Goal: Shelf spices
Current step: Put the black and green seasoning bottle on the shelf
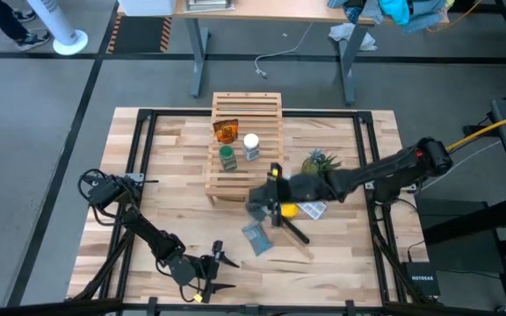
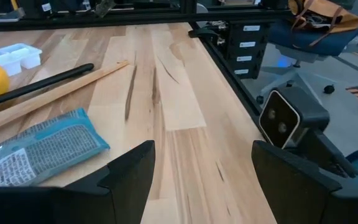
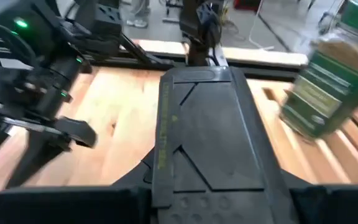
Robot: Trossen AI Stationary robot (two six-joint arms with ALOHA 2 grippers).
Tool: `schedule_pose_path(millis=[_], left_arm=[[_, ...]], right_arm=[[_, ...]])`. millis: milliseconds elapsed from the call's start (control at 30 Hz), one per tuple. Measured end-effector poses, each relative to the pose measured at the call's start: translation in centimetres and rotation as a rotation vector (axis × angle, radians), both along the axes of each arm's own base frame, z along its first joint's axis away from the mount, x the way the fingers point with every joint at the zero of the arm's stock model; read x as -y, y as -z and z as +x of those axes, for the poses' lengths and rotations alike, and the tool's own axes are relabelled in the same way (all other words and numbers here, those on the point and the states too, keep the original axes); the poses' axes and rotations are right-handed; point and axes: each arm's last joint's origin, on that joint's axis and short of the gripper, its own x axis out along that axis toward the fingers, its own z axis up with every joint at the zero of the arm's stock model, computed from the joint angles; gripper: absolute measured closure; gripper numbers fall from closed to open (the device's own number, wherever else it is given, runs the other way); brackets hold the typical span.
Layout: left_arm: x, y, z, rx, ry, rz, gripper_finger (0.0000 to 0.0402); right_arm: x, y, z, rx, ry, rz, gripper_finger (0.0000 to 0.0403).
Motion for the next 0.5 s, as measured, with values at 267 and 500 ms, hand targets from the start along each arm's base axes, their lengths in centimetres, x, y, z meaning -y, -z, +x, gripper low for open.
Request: schedule_pose_path(millis=[267, 500], left_arm=[[0.0, 0.0, 0.0, 0.01, 0.015, 0.056, 0.0141], [-0.2, 0.0, 0.1, 0.018, -0.029, 0.056, 0.0141]], right_arm=[[4.4, -1.6, -1.4, -0.045, -0.09, 0.054, 0.0299], [7.7, -1.8, -1.8, -0.058, -0.152, 0.071, 0.0299]])
